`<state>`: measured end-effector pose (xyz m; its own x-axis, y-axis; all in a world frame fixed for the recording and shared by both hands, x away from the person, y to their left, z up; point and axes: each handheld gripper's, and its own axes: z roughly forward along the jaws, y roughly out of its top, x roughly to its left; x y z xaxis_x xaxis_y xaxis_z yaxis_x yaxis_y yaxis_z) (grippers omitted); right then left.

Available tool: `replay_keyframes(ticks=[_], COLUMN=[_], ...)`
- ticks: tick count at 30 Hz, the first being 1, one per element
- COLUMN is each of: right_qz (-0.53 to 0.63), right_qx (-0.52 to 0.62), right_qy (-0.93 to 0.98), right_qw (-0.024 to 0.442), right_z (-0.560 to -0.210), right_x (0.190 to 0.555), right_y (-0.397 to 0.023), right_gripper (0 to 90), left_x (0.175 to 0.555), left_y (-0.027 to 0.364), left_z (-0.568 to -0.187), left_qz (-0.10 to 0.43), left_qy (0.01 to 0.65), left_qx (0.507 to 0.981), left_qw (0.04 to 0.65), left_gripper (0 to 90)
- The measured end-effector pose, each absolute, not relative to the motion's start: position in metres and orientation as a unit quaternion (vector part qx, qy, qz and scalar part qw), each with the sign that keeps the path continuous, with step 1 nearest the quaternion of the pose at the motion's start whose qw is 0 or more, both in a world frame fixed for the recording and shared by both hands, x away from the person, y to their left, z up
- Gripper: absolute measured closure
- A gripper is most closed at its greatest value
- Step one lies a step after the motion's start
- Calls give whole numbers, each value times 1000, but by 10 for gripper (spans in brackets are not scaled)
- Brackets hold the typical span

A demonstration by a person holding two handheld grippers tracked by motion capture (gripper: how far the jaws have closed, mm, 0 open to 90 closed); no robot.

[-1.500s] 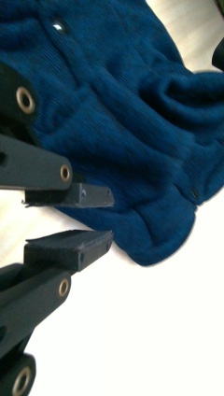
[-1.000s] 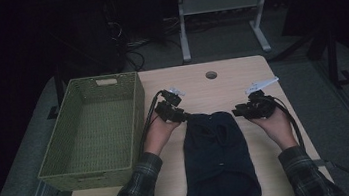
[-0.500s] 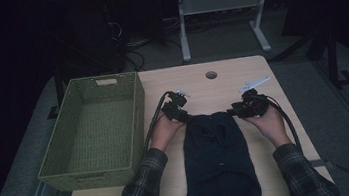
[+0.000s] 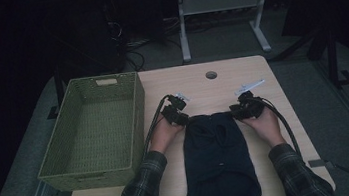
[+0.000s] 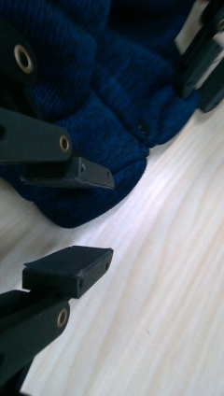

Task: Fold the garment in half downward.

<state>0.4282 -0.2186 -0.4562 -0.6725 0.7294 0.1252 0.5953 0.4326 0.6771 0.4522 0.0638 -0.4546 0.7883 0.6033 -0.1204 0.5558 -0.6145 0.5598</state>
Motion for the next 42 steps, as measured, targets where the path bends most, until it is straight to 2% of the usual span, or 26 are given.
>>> replay_keyframes(ticks=[7, 18, 28, 35, 42], right_qz=[347, 355, 335, 346, 360], right_qx=[401, 409, 387, 377, 364], right_qy=[844, 839, 851, 846, 841], right_qw=[85, 63, 117, 149, 178], right_z=[-468, -468, -452, -427, -401], right_x=[426, 423, 425, 431, 432], right_y=[-214, -212, -206, -205, -208], right_gripper=[607, 827, 845, 845, 847], left_x=[451, 450, 451, 450, 451], left_y=[65, 64, 67, 65, 67], left_z=[-456, -456, -443, -415, -386], left_qz=[33, 18, 58, 124, 147], left_qy=[325, 324, 324, 316, 308], left_qx=[894, 893, 893, 883, 878], left_qw=[306, 312, 305, 323, 337], left_gripper=[669, 795, 822, 823, 825])
